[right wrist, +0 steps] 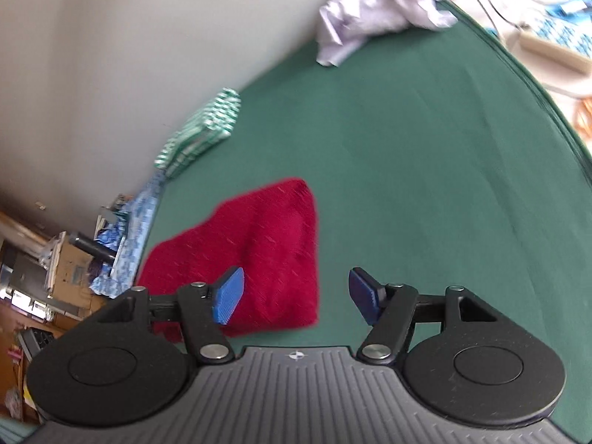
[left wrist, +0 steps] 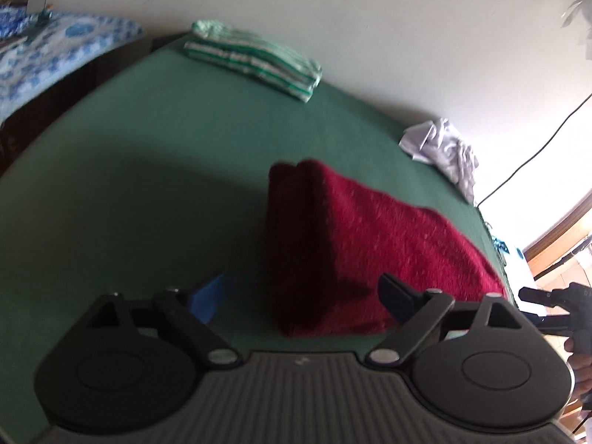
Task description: Fold clothes
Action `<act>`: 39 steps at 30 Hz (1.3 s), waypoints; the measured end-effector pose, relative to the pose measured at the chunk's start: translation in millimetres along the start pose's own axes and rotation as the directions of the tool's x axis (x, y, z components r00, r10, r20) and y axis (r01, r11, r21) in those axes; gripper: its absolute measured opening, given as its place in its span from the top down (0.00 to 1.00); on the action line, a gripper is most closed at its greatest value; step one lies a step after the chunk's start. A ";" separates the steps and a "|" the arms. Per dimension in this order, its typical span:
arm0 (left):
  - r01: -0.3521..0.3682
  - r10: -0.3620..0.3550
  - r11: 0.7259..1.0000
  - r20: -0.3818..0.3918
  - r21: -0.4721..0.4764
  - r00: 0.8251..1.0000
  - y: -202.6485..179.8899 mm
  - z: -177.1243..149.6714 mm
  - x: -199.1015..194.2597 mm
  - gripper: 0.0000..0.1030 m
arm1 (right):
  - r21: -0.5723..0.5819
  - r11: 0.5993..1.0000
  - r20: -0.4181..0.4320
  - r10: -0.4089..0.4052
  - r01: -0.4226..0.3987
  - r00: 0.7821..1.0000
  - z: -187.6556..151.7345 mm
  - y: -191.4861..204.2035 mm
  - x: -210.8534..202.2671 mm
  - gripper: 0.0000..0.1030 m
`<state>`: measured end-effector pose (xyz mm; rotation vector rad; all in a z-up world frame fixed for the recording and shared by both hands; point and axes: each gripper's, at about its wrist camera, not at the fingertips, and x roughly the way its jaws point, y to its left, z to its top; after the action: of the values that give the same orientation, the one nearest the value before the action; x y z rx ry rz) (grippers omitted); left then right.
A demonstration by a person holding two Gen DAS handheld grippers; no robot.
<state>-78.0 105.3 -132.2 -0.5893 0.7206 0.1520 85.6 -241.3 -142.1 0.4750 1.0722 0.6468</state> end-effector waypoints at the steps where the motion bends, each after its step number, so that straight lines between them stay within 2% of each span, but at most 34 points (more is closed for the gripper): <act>1: -0.001 0.001 1.000 -0.009 -0.008 1.000 0.2 -2.0 -0.9 0.07 | 0.028 1.000 -0.021 0.004 -0.004 1.000 -5.2 -3.2 1.0 0.36; 5: -0.029 0.028 0.999 -0.039 -0.029 0.999 2.4 -3.1 -6.7 0.01 | 0.129 0.992 -0.088 0.000 0.012 0.996 -17.3 -15.8 5.6 0.36; 9: -0.141 0.138 0.989 -0.076 -0.035 0.987 -1.6 7.8 -5.4 0.01 | 0.188 0.982 -0.088 -0.013 0.030 0.996 -24.4 -19.6 6.2 0.34; 12: -0.216 0.213 0.976 -0.075 -0.027 0.974 -9.2 17.2 -5.3 0.01 | 0.190 0.982 -0.073 -0.005 0.019 0.997 -25.9 -13.7 7.9 0.32; 16: -0.304 0.307 0.951 -0.040 0.055 0.951 -24.4 24.4 -0.5 0.01 | 0.132 0.988 -0.037 -0.074 0.079 0.997 -26.3 4.0 11.0 0.31; 20: -0.366 0.378 0.915 -0.042 0.170 0.925 -38.1 30.7 13.2 0.01 | 0.102 0.992 0.002 -0.081 0.081 0.997 -22.0 19.1 10.7 0.31; 25: -0.376 0.400 0.885 -0.036 0.275 0.916 -46.5 33.9 19.2 0.01 | 0.119 0.987 0.057 -0.112 0.104 0.992 -18.4 35.8 14.5 0.31; 33: -0.285 0.329 0.904 -0.095 0.318 0.939 -36.1 42.3 32.8 0.01 | 0.099 0.979 0.076 -0.188 0.180 0.979 -32.7 53.5 47.4 0.30; 39: -0.246 0.303 0.907 -0.122 0.341 0.945 -33.7 45.3 36.9 0.01 | 0.143 0.973 0.098 -0.194 0.179 0.976 -40.0 49.5 59.0 0.19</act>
<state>-13.2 100.1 -114.2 -0.1846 0.9752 0.2421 56.0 -163.0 -164.8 0.5128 1.0434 0.3791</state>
